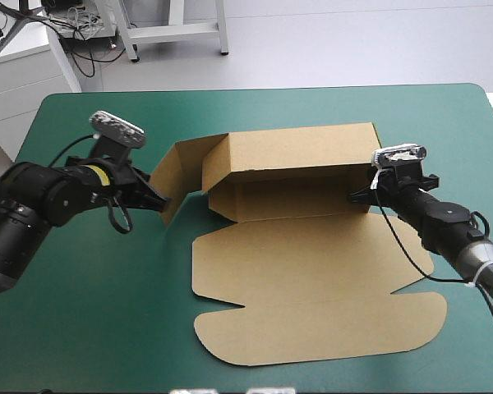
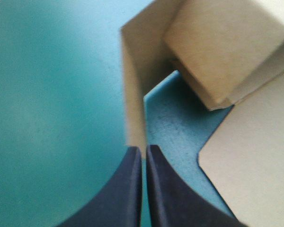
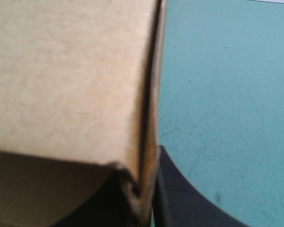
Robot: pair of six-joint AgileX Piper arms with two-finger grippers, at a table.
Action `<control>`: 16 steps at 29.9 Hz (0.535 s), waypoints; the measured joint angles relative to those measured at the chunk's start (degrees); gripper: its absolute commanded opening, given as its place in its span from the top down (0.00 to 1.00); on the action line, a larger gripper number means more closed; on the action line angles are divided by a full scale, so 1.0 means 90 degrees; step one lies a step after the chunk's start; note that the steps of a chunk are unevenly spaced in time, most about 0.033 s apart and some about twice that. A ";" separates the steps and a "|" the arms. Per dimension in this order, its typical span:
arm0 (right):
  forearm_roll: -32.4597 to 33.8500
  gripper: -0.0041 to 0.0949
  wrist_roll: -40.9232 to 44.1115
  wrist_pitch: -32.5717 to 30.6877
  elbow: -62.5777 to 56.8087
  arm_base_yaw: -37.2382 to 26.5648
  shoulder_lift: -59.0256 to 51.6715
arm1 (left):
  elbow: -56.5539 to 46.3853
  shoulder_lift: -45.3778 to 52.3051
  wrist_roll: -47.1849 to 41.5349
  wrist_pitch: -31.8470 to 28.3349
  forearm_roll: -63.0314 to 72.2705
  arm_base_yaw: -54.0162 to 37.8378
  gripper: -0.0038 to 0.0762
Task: Fold the box
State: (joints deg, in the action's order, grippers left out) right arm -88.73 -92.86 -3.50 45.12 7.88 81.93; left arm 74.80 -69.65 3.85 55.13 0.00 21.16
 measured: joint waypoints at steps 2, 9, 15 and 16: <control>0.0000 0.98 0.0000 0.0000 0.0000 0.0000 0.0000 | 0.0000 0.0000 0.0267 0.0000 0.0378 -0.0739 0.94; -0.0022 0.92 0.0000 0.0090 0.0004 0.0000 0.0000 | 0.0000 0.0005 0.0875 0.0000 0.1444 -0.2761 0.94; -0.0045 0.56 0.0026 -0.0054 -0.0011 0.0000 0.0037 | -0.0250 0.0029 0.1426 0.0105 0.2331 -0.3947 0.94; -0.0030 0.49 0.0031 -0.0103 -0.0046 0.0000 0.0083 | -0.0334 0.0033 0.1483 0.0105 0.2491 -0.4053 0.94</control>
State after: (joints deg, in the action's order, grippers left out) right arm -89.00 -92.58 -4.43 44.70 7.88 82.68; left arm 71.80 -69.36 17.20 56.07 22.42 -15.32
